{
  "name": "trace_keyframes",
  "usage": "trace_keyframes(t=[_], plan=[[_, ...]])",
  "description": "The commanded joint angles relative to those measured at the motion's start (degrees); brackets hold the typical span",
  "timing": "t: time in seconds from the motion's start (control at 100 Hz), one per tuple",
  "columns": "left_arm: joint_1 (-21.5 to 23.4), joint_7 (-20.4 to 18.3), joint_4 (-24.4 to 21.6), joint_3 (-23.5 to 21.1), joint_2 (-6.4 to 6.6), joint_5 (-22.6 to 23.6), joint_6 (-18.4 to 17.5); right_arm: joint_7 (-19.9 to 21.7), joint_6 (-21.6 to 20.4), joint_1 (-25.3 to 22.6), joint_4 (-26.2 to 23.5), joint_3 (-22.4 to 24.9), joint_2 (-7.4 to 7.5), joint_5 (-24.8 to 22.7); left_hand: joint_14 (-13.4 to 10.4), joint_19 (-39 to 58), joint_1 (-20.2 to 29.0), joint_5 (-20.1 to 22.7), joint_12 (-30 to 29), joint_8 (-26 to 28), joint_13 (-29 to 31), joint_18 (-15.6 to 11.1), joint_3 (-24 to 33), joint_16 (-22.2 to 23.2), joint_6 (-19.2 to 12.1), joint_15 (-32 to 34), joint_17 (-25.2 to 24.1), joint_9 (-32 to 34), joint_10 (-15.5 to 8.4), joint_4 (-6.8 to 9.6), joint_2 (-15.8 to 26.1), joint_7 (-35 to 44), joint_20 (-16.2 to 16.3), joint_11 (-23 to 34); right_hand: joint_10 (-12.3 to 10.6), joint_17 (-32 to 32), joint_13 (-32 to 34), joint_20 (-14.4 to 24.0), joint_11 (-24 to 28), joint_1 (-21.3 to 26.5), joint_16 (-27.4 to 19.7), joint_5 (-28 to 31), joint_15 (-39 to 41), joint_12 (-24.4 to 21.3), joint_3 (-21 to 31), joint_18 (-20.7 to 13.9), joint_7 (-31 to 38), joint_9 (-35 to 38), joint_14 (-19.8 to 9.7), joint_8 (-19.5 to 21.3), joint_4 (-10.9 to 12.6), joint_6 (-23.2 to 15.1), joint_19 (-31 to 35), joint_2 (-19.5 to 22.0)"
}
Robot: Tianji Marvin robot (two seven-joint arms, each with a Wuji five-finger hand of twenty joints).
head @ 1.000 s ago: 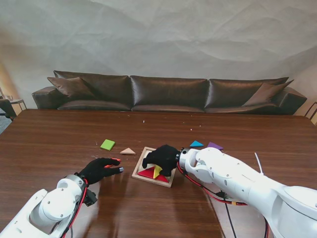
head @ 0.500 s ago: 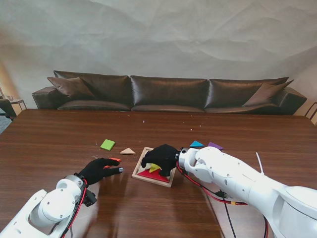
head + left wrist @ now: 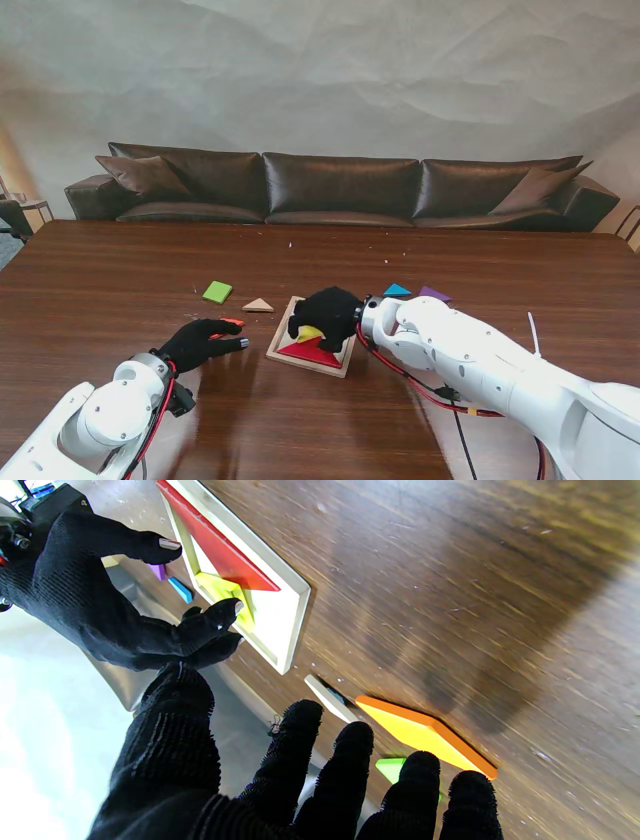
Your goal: Assemble the tangram pieces into a square
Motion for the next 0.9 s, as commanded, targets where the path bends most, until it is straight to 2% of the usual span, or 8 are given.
trace_keyframes(t=[0.0,0.09,0.26,0.32,0.49,0.78,0.84,0.89], plan=[[0.1,-1.0,-0.1,0.0,0.01,0.0,0.0,1.3,0.4,-0.2,-0.4,-0.2,0.22,-0.4,-0.3,0.0,0.6,1.8,0.2,0.3,1.0,-1.0,-1.0,0.5,0.3,0.3,0.0,0.5,0.3,1.18,2.9,0.3,0.1,0.1,0.2,-23.3,0.4,1.5,1.0,-2.9,1.0,-0.3,0.9,0.8,-0.6,-0.7,-0.5,-2.8,-0.7,0.3,0.9,-0.8,2.0,2.3],[0.2,-1.0,-0.1,0.1,0.01,0.0,0.1,1.6,1.2,-0.3,-0.9,-0.3,0.47,-0.8,-0.2,0.0,0.6,1.8,0.2,0.4,1.0,-1.0,-1.0,0.5,0.4,0.3,0.0,0.5,0.2,1.19,2.9,0.4,0.1,0.1,0.3,-23.5,0.7,2.3,2.3,-3.7,2.6,-0.7,3.2,1.1,-1.7,-1.1,-0.9,-3.4,-1.5,0.2,1.5,-1.2,2.4,4.9],[0.4,-1.0,-0.3,0.0,0.01,0.0,0.3,2.3,2.4,-0.6,-2.1,0.0,1.05,-1.3,-0.3,0.0,0.6,1.9,0.2,0.4,1.0,-1.0,-1.0,0.5,0.4,0.3,0.0,0.6,0.3,1.19,2.9,0.4,0.1,0.1,1.1,-23.0,-0.2,4.9,11.4,-5.3,7.2,3.0,11.0,5.0,-3.7,-2.2,0.3,-7.6,-2.9,0.8,2.2,-2.4,4.2,6.9],[0.4,-1.0,-0.4,0.0,0.01,0.0,0.3,2.2,2.5,-0.5,-2.3,0.0,1.21,-1.7,-0.3,0.0,0.6,1.9,0.2,0.4,1.0,-1.0,-1.0,0.5,0.4,0.3,0.0,0.6,0.2,1.18,2.9,0.4,0.1,0.1,1.1,-23.0,-0.8,5.3,13.1,-6.1,8.1,3.9,12.8,6.1,-4.2,-2.4,0.8,-8.9,-3.4,1.1,2.2,-2.2,4.4,7.0],[0.6,-1.0,-0.5,-0.1,0.01,0.1,0.4,2.0,2.5,-0.8,-3.3,0.5,1.77,-2.4,-0.3,0.0,0.6,1.9,0.2,0.4,1.1,-1.0,-1.0,0.5,0.4,0.3,0.0,0.7,0.3,1.19,2.9,0.4,0.1,0.1,1.6,-23.0,-1.2,5.5,13.2,-6.7,8.2,7.2,13.8,6.3,-4.6,-2.5,3.4,-9.2,-3.6,2.4,2.1,0.1,4.5,6.8],[0.8,-1.3,-0.7,-0.2,0.07,0.0,0.6,2.9,2.2,-1.8,-5.7,2.2,3.29,-3.8,-0.3,0.0,0.6,1.8,0.2,0.4,1.1,-1.0,-1.0,0.5,0.4,0.3,0.0,0.9,0.4,1.19,3.0,0.3,0.1,0.2,1.6,-22.8,-0.9,5.6,12.9,-7.0,8.0,8.6,13.9,6.0,-4.7,-2.5,3.8,-8.3,-3.3,3.5,1.9,0.8,4.6,6.2],[0.8,-1.4,-0.7,-0.2,0.09,0.0,0.5,2.9,2.2,-2.0,-5.8,2.5,3.44,-3.8,-0.2,0.0,0.6,2.0,0.2,0.4,1.1,-1.0,-1.0,0.5,0.5,0.3,0.0,0.9,0.5,1.20,3.0,0.4,0.1,0.2,1.6,-22.7,-0.4,5.6,12.5,-7.0,7.9,6.3,14.0,5.9,-4.7,-2.5,2.6,-8.1,-3.3,3.3,1.9,1.0,4.7,6.3],[0.7,-1.4,-0.6,-0.2,0.09,0.0,0.5,3.2,2.3,-2.4,-6.1,3.1,3.52,-3.6,-0.3,-0.1,0.6,2.0,0.2,0.4,1.1,-1.0,-1.0,0.5,0.5,0.3,-0.1,0.9,0.4,1.20,3.0,0.4,0.1,0.1,1.1,-22.3,0.3,5.8,12.2,-6.8,8.1,3.7,14.2,5.6,-4.8,-2.3,0.7,-7.3,-3.1,2.7,1.9,-0.4,4.9,6.2]])
